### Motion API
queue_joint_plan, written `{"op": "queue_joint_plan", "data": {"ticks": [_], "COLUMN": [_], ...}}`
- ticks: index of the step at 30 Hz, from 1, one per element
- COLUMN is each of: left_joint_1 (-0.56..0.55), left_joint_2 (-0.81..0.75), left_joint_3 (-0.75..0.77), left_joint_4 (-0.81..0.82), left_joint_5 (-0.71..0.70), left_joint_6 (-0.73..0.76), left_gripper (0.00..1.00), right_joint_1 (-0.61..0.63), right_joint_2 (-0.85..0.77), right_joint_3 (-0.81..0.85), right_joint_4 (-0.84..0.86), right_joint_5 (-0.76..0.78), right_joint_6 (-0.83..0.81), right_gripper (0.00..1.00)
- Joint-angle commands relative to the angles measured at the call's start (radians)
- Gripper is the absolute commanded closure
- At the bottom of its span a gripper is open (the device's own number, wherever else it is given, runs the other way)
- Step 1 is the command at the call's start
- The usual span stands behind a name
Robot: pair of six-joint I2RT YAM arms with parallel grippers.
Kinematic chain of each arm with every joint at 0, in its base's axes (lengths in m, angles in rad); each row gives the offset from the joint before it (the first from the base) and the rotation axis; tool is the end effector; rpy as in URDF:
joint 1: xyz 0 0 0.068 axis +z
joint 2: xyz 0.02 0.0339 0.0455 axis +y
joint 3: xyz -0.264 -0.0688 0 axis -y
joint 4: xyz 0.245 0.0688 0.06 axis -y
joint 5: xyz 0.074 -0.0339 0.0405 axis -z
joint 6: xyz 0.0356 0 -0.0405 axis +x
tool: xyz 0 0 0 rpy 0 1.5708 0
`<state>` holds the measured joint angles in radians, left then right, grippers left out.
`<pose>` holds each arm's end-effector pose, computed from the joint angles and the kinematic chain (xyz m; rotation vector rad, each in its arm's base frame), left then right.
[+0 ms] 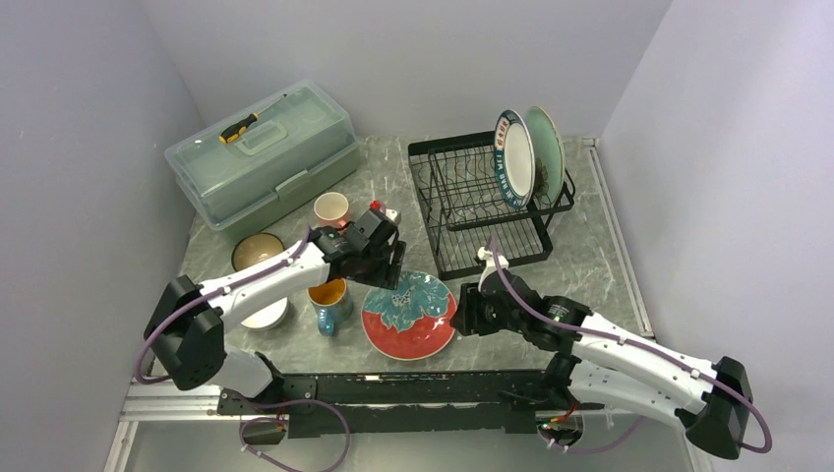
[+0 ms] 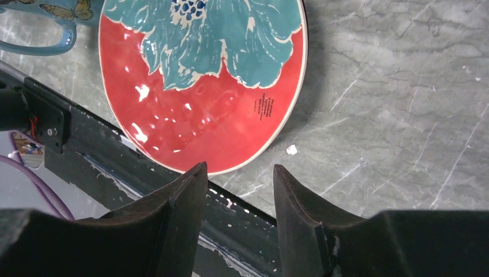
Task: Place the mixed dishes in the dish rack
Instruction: Pick up the plate from the corner of the board.
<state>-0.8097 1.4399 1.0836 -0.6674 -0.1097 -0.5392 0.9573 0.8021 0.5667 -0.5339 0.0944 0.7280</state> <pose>0.2049 -0.2095 0.2526 0.3140 2.6076 -0.3475 0.0991 0.1349 0.2283 -0.2317 2.4410 0.6982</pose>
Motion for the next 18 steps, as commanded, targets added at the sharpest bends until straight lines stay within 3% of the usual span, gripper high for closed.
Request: {"op": "queue_joint_plan", "data": {"ticks": [1,9,18], "left_joint_1": [0.042,0.093,0.101], "left_joint_2": [0.001,0.010,0.048], "left_joint_3": [-0.052,-0.097,-0.129], "left_joint_4": [0.051,0.087,0.120], "left_joint_5": [-0.009,0.056,0.095], "left_joint_6": [-0.019,-0.022,-0.026], "left_gripper": [0.30,0.36,0.53], "right_joint_1": [0.003,0.003,0.003], "right_joint_2": [0.011,0.045,0.052], "right_joint_3": [-0.014,-0.024,-0.021], "right_joint_4": [0.072,0.107,0.107], "right_joint_5": [-0.001,-0.015,-0.019], "right_joint_6": [0.033,0.039,0.036], "right_gripper": [0.51,0.48,0.49]}}
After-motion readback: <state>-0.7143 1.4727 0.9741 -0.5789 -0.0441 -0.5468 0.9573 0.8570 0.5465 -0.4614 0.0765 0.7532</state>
